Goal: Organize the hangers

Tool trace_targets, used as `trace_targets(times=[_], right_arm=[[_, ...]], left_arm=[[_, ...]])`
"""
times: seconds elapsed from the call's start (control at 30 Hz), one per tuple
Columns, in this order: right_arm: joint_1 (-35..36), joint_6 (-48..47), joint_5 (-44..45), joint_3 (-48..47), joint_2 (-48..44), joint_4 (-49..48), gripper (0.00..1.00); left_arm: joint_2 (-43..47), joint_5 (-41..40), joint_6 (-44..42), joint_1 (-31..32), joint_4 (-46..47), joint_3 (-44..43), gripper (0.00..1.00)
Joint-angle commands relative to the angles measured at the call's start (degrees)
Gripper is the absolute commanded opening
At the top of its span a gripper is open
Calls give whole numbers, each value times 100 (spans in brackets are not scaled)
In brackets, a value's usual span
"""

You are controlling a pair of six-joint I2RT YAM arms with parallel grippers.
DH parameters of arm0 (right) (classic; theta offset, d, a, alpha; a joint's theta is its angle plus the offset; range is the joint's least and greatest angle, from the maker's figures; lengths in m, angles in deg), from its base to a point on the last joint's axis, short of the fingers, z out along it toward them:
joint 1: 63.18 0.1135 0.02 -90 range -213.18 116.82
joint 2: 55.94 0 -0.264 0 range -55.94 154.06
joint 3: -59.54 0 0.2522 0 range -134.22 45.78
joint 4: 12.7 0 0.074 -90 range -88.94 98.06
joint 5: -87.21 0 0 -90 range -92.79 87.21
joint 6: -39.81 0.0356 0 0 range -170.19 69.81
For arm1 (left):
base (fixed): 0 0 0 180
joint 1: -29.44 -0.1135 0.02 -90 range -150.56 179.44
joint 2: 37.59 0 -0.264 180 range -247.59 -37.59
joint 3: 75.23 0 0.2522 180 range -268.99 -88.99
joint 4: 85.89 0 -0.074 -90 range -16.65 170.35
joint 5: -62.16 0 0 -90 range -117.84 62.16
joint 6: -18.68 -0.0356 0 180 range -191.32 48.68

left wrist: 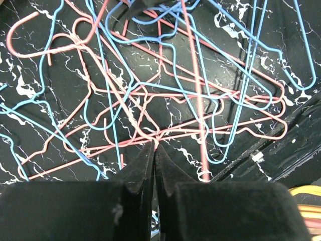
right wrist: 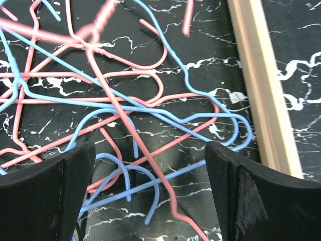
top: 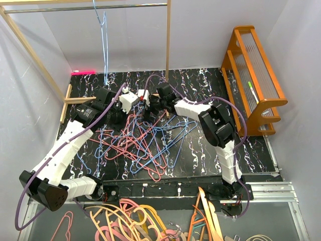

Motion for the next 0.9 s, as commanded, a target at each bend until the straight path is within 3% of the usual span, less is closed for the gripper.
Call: trace_targets(times=[0.0, 0.1, 0.33, 0.63, 0.87], right_arm=[[146, -34, 42, -382, 236, -186, 94], [221, -42, 132, -332, 326, -298, 92], [295, 100, 389, -541, 645, -531, 73], [305, -170, 396, -740, 843, -223, 26], [303, -467, 392, -450, 575, 53, 8]], left_arm=[[10, -15, 40, 20, 89, -224, 0], [-6, -47, 34, 20, 120, -259, 0], [-29, -86, 63, 20, 97, -296, 0], [68, -196, 211, 5, 92, 17, 0], [54, -269, 315, -153, 169, 183, 0]])
